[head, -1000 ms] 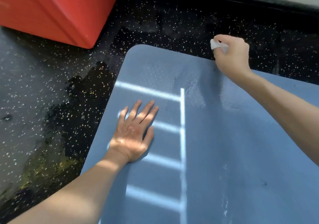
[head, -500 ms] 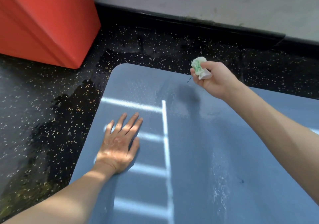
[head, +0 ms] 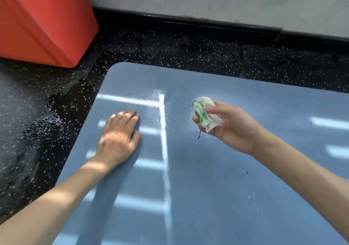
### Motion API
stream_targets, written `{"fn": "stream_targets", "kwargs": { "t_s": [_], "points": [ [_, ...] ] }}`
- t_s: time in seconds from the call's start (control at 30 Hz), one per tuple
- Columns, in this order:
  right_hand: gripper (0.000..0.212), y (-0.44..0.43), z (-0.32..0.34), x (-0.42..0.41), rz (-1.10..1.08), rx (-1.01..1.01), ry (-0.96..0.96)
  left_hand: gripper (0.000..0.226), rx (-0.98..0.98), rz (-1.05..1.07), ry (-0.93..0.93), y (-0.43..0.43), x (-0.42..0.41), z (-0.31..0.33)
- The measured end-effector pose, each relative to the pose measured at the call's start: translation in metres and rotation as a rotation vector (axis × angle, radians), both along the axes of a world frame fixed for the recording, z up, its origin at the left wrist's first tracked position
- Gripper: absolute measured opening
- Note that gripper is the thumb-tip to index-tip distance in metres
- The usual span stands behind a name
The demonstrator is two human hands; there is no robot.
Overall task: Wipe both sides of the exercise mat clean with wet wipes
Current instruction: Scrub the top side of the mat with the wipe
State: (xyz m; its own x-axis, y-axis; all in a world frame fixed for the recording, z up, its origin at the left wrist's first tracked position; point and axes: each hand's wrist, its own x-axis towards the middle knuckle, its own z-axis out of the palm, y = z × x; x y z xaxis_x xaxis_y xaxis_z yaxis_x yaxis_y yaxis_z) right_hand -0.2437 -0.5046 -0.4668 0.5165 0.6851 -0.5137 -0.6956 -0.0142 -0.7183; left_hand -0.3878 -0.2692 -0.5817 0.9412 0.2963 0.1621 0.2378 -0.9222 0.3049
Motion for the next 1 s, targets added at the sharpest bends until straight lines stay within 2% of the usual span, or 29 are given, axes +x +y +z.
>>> {"fn": "stream_targets", "kwargs": {
  "t_s": [0.03,0.07,0.13,0.17,0.2,0.33,0.5,0.6,0.83,1.0],
  "points": [
    [0.017,-0.006,0.0,-0.005,0.013,0.003,-0.01,0.035,-0.147,0.033,-0.03,-0.013,0.007,0.013],
    [0.017,-0.012,0.0,-0.011,0.025,0.003,-0.023,0.022,-0.386,0.083,-0.036,-0.032,0.014,0.032],
    [0.021,-0.022,-0.001,-0.019,0.05,-0.005,-0.051,0.01,-0.991,0.161,0.01,-0.072,0.027,0.064],
    [0.025,-0.026,-0.001,-0.022,0.062,-0.011,-0.07,0.01,-1.158,0.154,0.017,-0.089,0.031,0.076],
    [0.028,-0.029,-0.001,-0.024,0.072,-0.016,-0.089,0.009,-1.231,0.111,0.022,-0.101,0.034,0.083],
    [0.026,-0.044,0.001,-0.03,0.048,-0.009,-0.125,0.01,-1.243,0.034,-0.048,-0.12,0.035,0.1],
    [0.023,-0.054,0.001,-0.034,0.016,-0.031,-0.141,0.01,-1.23,0.037,-0.071,-0.124,0.034,0.105],
    [0.029,-0.058,0.002,-0.034,-0.01,-0.05,-0.156,0.009,-1.249,0.066,-0.078,-0.124,0.033,0.109],
    [0.014,-0.056,-0.002,-0.037,-0.07,-0.249,-0.274,0.008,-1.29,0.036,-0.082,-0.126,0.028,0.124],
    [0.017,-0.054,-0.005,-0.042,-0.076,-0.352,-0.4,0.007,-1.377,0.066,-0.016,-0.133,0.029,0.135]
  ]
}}
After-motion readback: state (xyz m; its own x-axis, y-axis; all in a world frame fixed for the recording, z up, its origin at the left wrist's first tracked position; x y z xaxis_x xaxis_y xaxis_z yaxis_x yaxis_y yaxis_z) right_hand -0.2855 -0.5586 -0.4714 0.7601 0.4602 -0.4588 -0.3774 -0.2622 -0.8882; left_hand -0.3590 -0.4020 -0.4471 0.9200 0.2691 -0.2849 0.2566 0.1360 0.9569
